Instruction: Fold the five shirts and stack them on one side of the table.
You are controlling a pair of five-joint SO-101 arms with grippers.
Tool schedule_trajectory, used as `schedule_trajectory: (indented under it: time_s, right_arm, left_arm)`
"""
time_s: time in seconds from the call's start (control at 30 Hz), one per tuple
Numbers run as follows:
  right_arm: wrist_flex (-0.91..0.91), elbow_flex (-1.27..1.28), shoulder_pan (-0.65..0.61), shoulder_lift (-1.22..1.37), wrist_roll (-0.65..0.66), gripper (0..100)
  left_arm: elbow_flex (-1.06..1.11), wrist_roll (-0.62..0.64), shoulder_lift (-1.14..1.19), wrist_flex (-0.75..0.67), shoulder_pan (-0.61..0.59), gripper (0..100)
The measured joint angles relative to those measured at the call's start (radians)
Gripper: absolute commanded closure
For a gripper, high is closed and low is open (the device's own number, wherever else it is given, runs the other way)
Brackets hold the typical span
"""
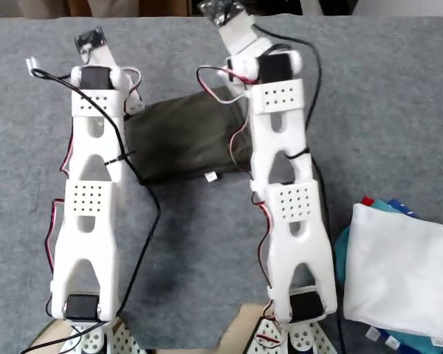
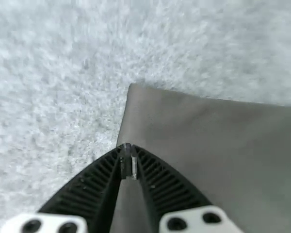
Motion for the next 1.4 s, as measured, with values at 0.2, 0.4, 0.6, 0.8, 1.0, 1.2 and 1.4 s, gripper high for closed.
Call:
schedule_trajectory:
  time_s: [0.2,0.4,0.6,0.8,1.0,1.2,1.4]
  right_arm:
    - [-0.100,-0.035,0.000,0.206,-0.137,99.4]
    - [-0.114,-0.089,0.000,0.238,-0.143,99.4]
    - [-0.114,-0.091,-0.002,0.258,-0.144,99.4]
    - [-0.114,-0.091,-0.002,0.258,-0.144,99.4]
    - [-0.140,-0.091,0.000,0.258,-0.144,99.4]
    - [-0.143,-0.091,0.000,0.261,-0.144,99.4]
    - [-0.158,-0.091,0.000,0.287,-0.144,99.4]
  left_arm:
    - [0.249,-0.034,-0.224,0.002,0.002,98]
    - [0.825,-0.043,-0.635,-0.003,0.089,98]
    - [1.511,-0.046,-0.957,-0.302,0.164,98]
    - [1.932,-0.046,-1.063,-0.629,0.172,98]
    - [2.111,-0.046,-1.086,-0.766,0.118,98]
    - [2.157,-0.048,-1.096,-0.812,0.061,98]
    - [2.107,-0.069,-1.162,-0.694,0.049,98]
